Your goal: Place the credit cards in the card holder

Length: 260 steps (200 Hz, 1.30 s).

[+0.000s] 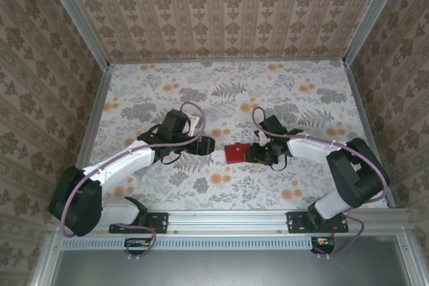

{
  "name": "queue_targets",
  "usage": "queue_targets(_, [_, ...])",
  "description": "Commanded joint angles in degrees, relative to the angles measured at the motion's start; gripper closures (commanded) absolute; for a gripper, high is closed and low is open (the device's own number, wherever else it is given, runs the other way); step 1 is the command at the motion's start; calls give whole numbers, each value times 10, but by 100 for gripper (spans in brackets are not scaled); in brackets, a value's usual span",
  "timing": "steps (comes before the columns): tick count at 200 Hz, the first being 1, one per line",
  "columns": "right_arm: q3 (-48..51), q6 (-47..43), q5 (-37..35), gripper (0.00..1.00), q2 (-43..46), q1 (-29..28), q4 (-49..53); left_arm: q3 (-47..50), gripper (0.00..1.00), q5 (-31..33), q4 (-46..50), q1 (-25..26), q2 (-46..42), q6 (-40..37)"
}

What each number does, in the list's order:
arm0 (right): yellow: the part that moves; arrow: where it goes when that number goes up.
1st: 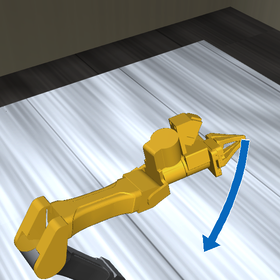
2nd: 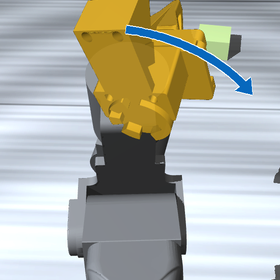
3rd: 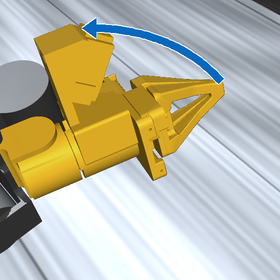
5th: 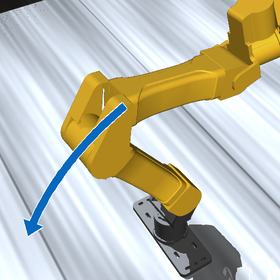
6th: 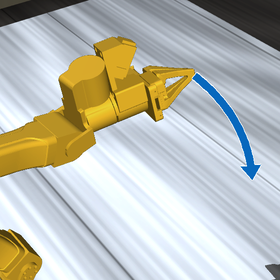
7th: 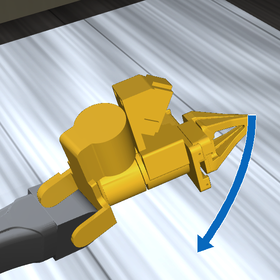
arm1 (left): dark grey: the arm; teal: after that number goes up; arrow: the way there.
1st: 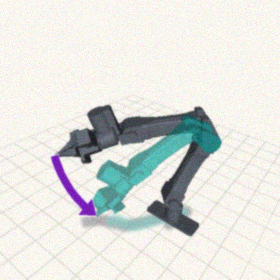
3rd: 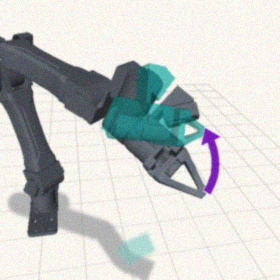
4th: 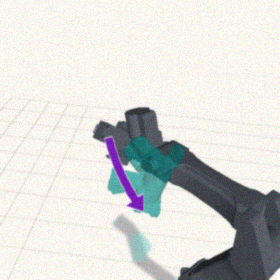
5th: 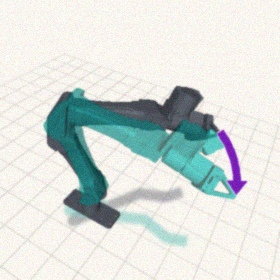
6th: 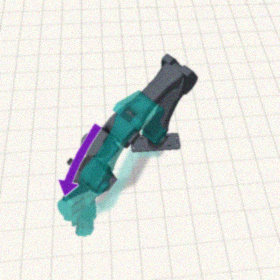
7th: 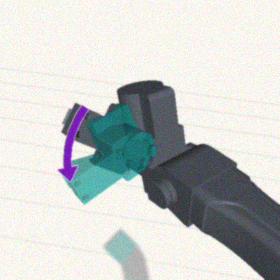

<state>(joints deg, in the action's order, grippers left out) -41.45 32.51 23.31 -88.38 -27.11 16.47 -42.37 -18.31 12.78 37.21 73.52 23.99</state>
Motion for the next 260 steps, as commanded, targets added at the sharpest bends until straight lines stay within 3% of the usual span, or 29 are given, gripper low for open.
queue_targets(1, [-16,-13,64,78,-19,-3,-26,3,17,-22,-19,4,11,19])
queue_targets(11, [-15,-10,75,91,-18,-4,-34,0,19,-14,-10,3,13,20])
queue_targets(34, [0,-9,95,98,-8,-4,-65,11,20,-2,-27,-1,8,36])
queue_targets(78, [43,61,128,100,19,-4,-181,7,18,-20,-27,-14,-5,71])
queue_targets(110, [34,45,54,69,33,0,-121,12,20,-35,-44,-20,10,95])
queue_targets(124, [30,37,48,57,23,3,-113,13,33,-49,-63,-20,34,99])
queue_targets(141, [18,39,50,55,-4,7,-105,-3,45,-70,-67,-17,76,103])
queue_targets(168, [12,54,81,55,-46,7,-143,-8,46,-74,-96,-8,120,111])
queue_targets(190, [5,80,115,60,-63,5,-175,-16,53,-78,-108,-5,147,118])
queue_targets(220, [1,82,121,80,-53,2,-189,-34,62,-83,-118,2,185,119])
queue_targets(260, [6,84,147,82,-57,-5,-226,-52,74,-81,-125,9,226,115])
